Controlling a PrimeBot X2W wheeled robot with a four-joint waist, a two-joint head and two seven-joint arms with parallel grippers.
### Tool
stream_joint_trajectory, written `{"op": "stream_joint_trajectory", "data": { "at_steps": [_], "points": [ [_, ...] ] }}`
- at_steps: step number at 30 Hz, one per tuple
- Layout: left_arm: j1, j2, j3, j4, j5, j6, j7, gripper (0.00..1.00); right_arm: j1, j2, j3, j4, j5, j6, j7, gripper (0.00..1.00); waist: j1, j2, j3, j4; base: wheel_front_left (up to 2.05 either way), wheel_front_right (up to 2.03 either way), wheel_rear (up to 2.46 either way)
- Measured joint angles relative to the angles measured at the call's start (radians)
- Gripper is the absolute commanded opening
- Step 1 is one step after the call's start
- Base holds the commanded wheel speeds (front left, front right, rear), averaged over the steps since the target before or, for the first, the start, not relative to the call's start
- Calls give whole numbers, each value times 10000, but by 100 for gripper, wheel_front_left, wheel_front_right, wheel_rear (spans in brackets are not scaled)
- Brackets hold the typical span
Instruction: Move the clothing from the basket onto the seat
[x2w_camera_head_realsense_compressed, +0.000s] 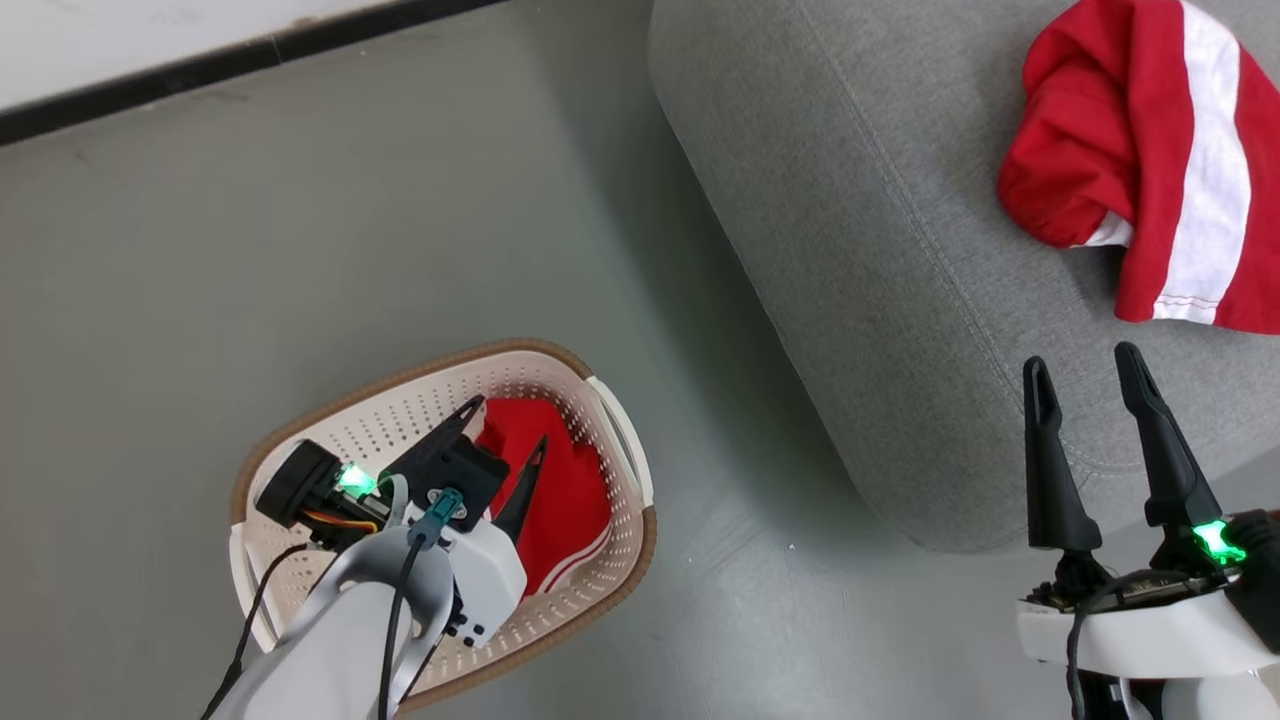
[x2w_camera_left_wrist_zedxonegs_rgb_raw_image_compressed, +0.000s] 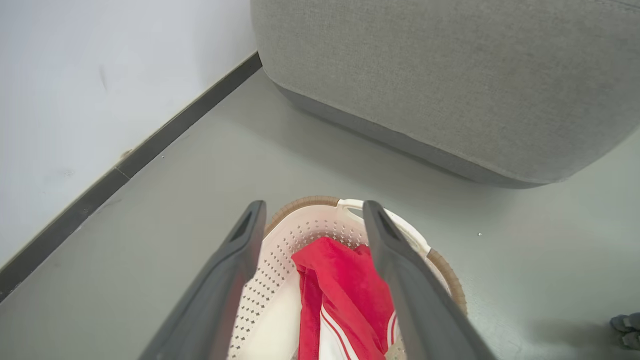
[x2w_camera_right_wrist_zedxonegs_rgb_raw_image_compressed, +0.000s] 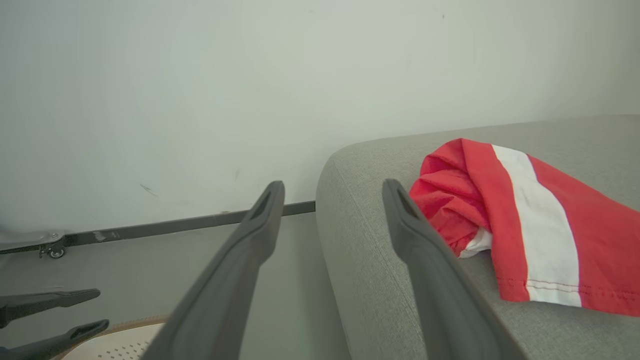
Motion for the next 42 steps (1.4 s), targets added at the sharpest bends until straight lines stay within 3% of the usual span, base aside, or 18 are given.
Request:
{"op": "stream_joint_trajectory", "data": {
  "at_steps": [42],
  "points": [
    [-1928,79,242,2715,132,0,903,100,-2325,0,794,389,951,0,-368,100,0,0,3422,-919,0,0,0]
  ]
}}
